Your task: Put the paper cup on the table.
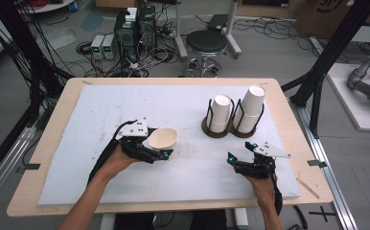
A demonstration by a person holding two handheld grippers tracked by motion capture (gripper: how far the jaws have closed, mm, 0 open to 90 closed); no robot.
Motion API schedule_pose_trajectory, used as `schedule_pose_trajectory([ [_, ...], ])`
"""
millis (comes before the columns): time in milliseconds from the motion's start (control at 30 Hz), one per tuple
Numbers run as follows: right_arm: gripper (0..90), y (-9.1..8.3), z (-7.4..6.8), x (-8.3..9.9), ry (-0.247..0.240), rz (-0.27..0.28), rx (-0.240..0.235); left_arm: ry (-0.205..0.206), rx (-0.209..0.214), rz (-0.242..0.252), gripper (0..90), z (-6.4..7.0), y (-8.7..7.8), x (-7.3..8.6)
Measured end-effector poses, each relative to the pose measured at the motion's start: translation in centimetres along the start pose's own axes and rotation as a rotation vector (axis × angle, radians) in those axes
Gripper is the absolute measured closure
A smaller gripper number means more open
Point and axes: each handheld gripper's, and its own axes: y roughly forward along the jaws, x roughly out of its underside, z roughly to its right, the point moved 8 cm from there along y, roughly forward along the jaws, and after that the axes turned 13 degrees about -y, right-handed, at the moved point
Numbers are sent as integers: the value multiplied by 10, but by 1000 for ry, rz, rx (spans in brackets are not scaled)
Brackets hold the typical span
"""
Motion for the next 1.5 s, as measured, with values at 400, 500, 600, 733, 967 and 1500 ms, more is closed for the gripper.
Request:
schedule_pose_trajectory([
  [400,165,1,-1,2,0,-5,10,13,-44,-35,316,-4,24,10],
  [500,165,1,-1,2,1,0,12,11,-52,-32,316,-5,29,13],
  [600,165,1,0,2,4,2,11,10,-62,-26,316,-7,32,14],
  [733,165,2,0,5,10,-5,11,9,-77,-41,316,-9,38,19],
  [967,165,5,1,10,21,-15,10,-1,-94,-54,316,-12,48,27],
  [1500,165,5,1,10,13,-17,9,-1,-117,-59,309,-13,55,36],
])
